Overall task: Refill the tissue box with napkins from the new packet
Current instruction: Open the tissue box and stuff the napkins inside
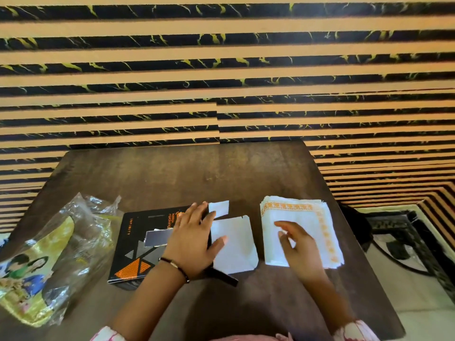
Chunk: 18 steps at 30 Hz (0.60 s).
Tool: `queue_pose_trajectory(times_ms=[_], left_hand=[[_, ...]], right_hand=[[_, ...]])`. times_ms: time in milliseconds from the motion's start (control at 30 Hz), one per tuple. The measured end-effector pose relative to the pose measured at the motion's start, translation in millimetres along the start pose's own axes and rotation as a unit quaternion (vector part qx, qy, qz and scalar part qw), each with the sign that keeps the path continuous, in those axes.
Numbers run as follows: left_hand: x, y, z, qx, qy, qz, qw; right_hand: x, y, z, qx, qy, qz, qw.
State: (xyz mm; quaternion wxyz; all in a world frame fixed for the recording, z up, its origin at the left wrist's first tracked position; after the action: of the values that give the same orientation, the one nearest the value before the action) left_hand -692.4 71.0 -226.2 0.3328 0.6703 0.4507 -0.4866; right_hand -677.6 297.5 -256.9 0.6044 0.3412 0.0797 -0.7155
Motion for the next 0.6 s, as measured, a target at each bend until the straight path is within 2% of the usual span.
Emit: queue_pose_trajectory(times_ms=[67,133,267,367,500,600], left_hand=[[-6,-15,-24,0.022,0.035,-0.063,0.997],[4,-33,-52,0.027,0.095,-0.057,0.993],[73,-69,-95,0.001,0.188,0.09,0.978],[124,-81,-105,-0.062,0.205,0.173,0.961],[146,-83,-97,-0.184,0.207,0.133,0.952],[150,-83,-98,-0.215,0.206,0.112,0.948]], right_hand=[[-29,-12,-14,0.004,0.044,-0.067,0.997],[-51,-30,-36,0.03,0.106,-0.1,0.989],[-67,-59,-89,0.167,0.147,-0.045,0.974],[-65,-66,-101,0.159,0.172,0.004,0.972],[-59,-69,-99,0.117,0.148,0.029,0.982],[-58,-77,-100,0.12,0.109,0.054,0.985]])
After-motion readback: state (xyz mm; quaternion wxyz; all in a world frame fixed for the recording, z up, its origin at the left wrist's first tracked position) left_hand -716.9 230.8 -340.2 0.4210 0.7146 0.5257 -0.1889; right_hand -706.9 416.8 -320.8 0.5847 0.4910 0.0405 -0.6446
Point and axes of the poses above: each hand's wrist, its own y-axis away from the middle knuckle, its own x-axis out of the palm, z = x × y, the point moved 9 cm from there along -y, towards the middle knuckle, and after that the axes turned 9 degrees about x, right-handed, at the moved point
